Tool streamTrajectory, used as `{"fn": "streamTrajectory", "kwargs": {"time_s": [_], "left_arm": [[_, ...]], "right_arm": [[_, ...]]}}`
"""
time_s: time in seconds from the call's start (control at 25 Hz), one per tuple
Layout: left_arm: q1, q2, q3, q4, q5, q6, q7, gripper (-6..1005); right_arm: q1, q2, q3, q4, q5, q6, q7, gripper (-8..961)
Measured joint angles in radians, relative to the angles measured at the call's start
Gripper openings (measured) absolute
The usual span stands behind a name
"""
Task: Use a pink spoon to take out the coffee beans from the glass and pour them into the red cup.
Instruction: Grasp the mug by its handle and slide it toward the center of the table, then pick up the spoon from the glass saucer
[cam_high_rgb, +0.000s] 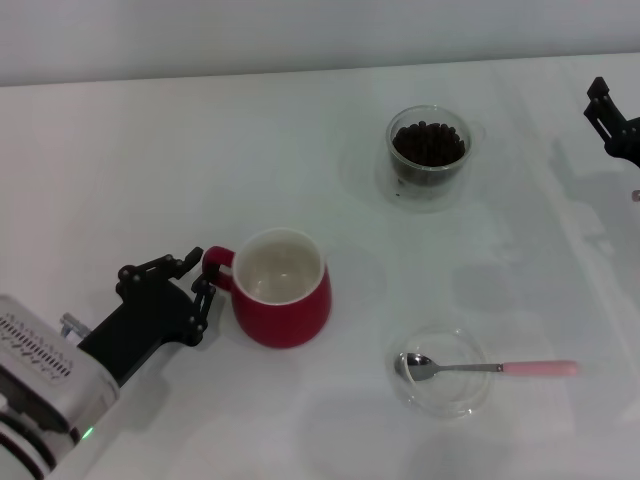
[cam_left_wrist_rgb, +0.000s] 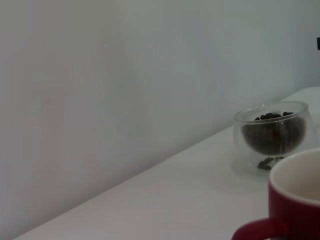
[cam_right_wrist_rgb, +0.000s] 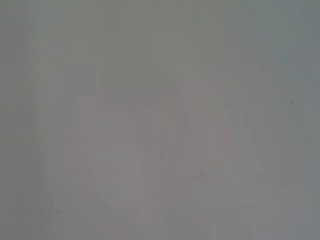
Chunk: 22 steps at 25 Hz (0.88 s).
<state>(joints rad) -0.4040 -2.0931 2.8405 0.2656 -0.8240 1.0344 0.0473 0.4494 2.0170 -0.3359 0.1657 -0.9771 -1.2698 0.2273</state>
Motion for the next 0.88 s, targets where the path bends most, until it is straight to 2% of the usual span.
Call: {"fn": "streamTrajectory", "kwargs": {"time_s": [0.16, 0.32, 0.76, 0.88], "left_arm": [[0.027, 0.004, -0.004, 0.000, -0.001, 0.033, 0.001, 185], [0.056, 0.005, -0.007, -0.006, -0.005, 0.093, 0.004, 333], [0.129, 0.008, -0.009, -0.009, -0.036, 0.136, 0.005, 577], [0.155, 0.010, -0.009, -0.010, -0.053, 0.179, 0.000, 764]], "right_arm": [[0.000, 0.000, 0.000, 0.000, 0.000, -0.004, 0.002, 858], [-0.004, 0.000, 0.000, 0.000, 0.000, -0.004, 0.003, 858], [-0.017, 0.000, 0.000, 0.001, 0.002, -0.028, 0.017, 857], [-0.039, -0.002, 0.000, 0.006, 0.005, -0.072, 0.051, 857]]}}
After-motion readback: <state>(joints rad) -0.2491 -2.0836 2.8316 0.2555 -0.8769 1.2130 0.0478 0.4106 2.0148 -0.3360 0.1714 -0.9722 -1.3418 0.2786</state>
